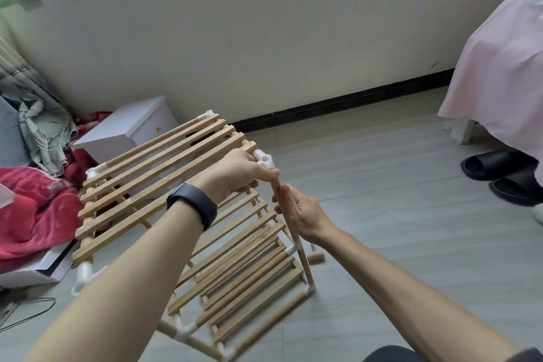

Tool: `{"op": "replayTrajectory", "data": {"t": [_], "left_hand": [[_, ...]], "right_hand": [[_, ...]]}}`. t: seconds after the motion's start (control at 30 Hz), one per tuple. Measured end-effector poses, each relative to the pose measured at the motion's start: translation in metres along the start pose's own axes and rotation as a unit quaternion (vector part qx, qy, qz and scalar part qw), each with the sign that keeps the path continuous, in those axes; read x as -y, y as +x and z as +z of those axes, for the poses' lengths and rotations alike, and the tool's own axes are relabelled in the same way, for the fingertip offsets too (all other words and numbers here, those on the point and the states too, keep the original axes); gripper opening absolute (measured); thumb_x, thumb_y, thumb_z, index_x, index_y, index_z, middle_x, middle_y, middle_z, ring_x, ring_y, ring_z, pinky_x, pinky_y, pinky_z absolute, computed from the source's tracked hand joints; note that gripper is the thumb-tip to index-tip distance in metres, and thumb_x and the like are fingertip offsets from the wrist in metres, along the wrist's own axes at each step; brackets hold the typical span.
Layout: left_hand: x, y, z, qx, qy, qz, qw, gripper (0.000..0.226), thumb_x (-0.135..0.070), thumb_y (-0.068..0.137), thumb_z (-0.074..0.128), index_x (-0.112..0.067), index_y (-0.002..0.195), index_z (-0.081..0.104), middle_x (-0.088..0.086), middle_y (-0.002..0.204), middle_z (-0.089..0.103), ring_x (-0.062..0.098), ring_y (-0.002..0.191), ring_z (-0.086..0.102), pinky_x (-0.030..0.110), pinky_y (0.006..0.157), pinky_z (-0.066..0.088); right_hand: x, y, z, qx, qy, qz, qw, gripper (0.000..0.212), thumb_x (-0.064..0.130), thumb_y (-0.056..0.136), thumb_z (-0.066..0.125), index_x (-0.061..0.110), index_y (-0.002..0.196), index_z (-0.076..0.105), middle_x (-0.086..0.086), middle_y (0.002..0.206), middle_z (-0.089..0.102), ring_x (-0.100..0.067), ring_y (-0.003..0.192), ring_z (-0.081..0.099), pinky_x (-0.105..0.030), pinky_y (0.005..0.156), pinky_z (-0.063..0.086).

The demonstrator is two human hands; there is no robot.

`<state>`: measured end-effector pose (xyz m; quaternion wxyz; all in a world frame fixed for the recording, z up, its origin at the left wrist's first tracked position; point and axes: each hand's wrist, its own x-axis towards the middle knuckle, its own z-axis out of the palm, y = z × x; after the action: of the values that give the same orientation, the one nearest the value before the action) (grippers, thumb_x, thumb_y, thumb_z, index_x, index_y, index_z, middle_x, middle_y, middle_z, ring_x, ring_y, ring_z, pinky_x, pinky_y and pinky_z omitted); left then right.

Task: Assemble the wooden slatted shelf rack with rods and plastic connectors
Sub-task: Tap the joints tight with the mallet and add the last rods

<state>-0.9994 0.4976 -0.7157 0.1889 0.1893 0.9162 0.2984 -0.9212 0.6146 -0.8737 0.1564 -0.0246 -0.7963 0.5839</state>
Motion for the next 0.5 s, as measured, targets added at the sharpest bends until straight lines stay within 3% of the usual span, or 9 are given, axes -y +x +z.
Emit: {"op": "replayTrajectory", "data": {"t": [0.1, 0.27, 0.4, 0.5], "left_hand": [[0.008, -0.005, 0.003, -0.045, 0.032, 0.032, 0.998, 0.029, -0.047, 0.079, 0.081, -0.019, 0.079, 0.072, 0.000, 0.078, 0.068, 0.009, 0.065, 0.061, 0.021, 0.054, 0.048], [0.009, -0.009, 0.000, -0.037, 0.026, 0.025, 0.999, 0.034, -0.051, 0.077, 0.081, -0.019, 0.079, 0.070, -0.005, 0.065, 0.060, 0.002, 0.045, 0.051, 0.015, 0.042, 0.039], [0.008, -0.012, -0.002, -0.006, 0.001, -0.007, 1.000, 0.039, -0.051, 0.075, 0.082, -0.015, 0.086, 0.071, -0.007, 0.052, 0.051, 0.001, 0.035, 0.042, 0.015, 0.038, 0.036], [0.011, -0.019, -0.008, 0.008, 0.025, -0.018, 0.999, 0.043, -0.052, 0.071, 0.083, -0.016, 0.093, 0.071, -0.010, 0.044, 0.051, 0.000, 0.034, 0.042, 0.014, 0.037, 0.036]], "right_hand": [[-0.004, 0.000, 0.004, -0.001, -0.010, -0.010, 1.000, 0.056, 0.077, 0.096, 0.016, 0.041, 0.095, 0.058, 0.009, 0.086, 0.067, -0.003, 0.082, 0.066, -0.026, 0.068, 0.052], [-0.004, 0.003, 0.009, -0.009, -0.006, -0.023, 1.000, 0.062, 0.083, 0.092, 0.014, 0.038, 0.089, 0.056, 0.004, 0.079, 0.067, -0.006, 0.075, 0.063, -0.022, 0.062, 0.047], [-0.007, -0.001, 0.012, -0.006, -0.012, -0.031, 0.999, 0.058, 0.076, 0.097, 0.013, 0.036, 0.087, 0.054, 0.000, 0.077, 0.064, -0.017, 0.071, 0.063, -0.045, 0.067, 0.058], [-0.008, -0.004, 0.018, -0.015, -0.035, -0.053, 0.998, 0.056, 0.072, 0.098, 0.013, 0.033, 0.084, 0.052, 0.001, 0.074, 0.062, -0.017, 0.067, 0.062, -0.050, 0.064, 0.057]]}}
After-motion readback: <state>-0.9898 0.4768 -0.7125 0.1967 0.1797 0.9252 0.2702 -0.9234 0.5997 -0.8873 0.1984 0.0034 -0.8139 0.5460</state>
